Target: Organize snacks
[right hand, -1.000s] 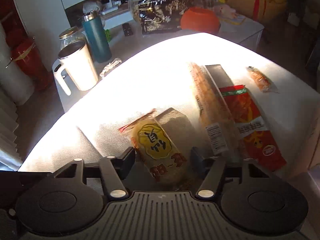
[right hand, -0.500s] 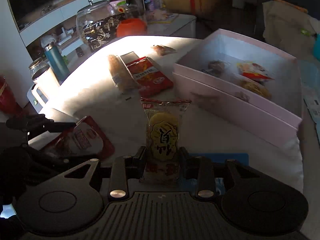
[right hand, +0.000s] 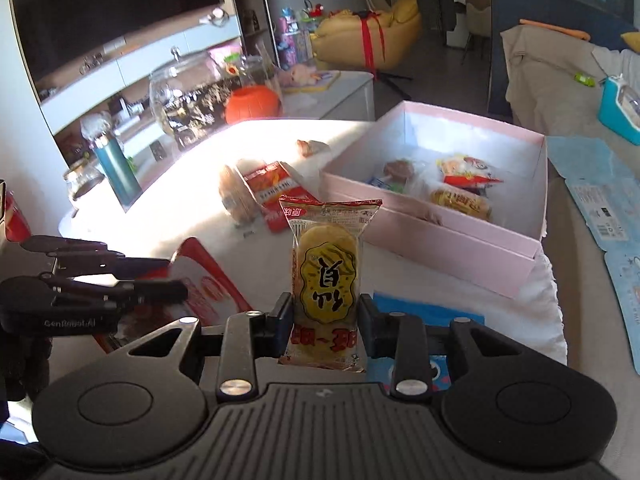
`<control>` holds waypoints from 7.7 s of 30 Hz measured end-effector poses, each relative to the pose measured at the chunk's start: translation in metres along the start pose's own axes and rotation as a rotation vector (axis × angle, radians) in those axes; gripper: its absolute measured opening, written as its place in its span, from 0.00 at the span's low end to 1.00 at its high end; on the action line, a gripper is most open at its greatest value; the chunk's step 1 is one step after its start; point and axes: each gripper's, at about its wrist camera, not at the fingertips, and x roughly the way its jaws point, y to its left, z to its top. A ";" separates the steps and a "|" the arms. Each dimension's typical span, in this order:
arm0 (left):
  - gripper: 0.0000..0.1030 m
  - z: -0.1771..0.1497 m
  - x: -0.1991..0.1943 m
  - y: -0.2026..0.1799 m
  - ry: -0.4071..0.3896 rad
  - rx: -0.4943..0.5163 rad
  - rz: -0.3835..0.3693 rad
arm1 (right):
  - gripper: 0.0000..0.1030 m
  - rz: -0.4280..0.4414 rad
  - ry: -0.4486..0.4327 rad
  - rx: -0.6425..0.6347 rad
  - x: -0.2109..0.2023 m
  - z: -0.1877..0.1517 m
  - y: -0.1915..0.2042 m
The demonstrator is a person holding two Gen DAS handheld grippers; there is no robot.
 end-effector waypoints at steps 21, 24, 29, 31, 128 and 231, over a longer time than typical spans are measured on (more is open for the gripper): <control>0.18 -0.011 0.033 -0.024 0.145 0.160 0.124 | 0.75 0.011 0.136 -0.045 0.061 -0.033 0.020; 0.18 -0.008 0.031 -0.018 0.152 0.132 0.102 | 0.76 0.013 0.127 -0.047 0.060 -0.035 0.019; 0.26 -0.003 0.015 -0.016 0.117 0.091 0.061 | 0.80 -0.002 0.117 -0.086 0.061 -0.039 0.026; 0.26 -0.006 0.019 -0.025 0.151 0.153 0.079 | 0.82 -0.011 0.115 -0.110 0.062 -0.041 0.030; 0.60 0.050 0.029 -0.054 -0.094 0.214 -0.030 | 0.34 -0.241 -0.096 0.009 -0.015 -0.001 -0.036; 0.25 0.012 0.077 -0.004 0.148 -0.027 -0.122 | 0.99 -0.190 0.047 0.090 0.053 -0.047 -0.027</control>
